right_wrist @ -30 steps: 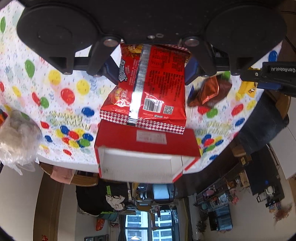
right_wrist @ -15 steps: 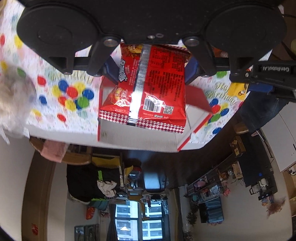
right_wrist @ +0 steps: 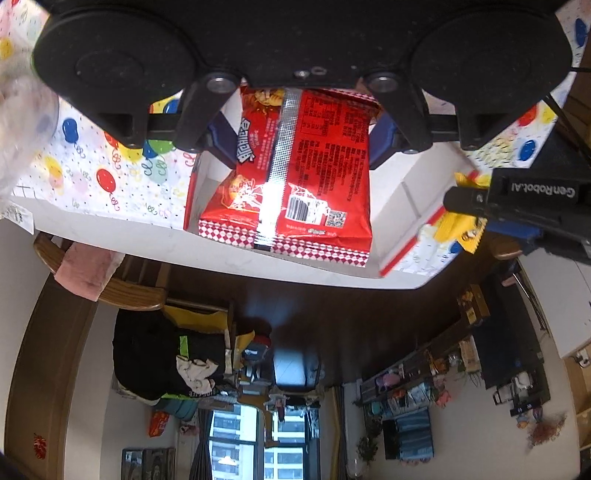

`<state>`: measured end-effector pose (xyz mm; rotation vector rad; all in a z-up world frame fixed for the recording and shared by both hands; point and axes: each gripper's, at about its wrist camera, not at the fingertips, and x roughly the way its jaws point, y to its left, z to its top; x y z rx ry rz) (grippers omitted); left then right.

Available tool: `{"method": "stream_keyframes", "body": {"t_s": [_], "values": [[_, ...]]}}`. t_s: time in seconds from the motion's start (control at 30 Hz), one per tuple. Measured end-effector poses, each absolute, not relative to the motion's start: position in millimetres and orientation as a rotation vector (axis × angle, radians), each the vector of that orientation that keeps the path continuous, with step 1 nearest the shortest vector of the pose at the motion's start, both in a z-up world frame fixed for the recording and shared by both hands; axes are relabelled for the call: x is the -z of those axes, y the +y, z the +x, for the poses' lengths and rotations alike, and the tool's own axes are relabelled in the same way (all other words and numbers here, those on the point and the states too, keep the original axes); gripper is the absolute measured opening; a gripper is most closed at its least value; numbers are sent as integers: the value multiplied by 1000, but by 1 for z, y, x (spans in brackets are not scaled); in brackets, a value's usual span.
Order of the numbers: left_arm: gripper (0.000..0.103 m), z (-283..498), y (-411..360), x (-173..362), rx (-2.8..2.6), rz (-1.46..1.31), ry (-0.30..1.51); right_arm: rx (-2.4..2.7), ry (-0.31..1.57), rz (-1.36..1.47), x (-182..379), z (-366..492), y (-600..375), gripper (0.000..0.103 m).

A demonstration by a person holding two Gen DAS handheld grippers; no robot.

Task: Organize snacks
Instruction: 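Carry both packets over the red box and open both tools to drop them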

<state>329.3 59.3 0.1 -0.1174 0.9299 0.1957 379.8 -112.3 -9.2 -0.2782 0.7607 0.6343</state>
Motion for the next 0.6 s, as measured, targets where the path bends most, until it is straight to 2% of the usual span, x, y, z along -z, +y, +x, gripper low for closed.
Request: {"method": "stream_keyframes", "body": {"t_s": [0.3,0.6], "values": [[40,387,81,44,-234,-151,1061,-643,886,-380,46,431,-79,72],[40,428,83,87,-257,-128,1228,-678,1046,-496,89,446,-48,71]]}}
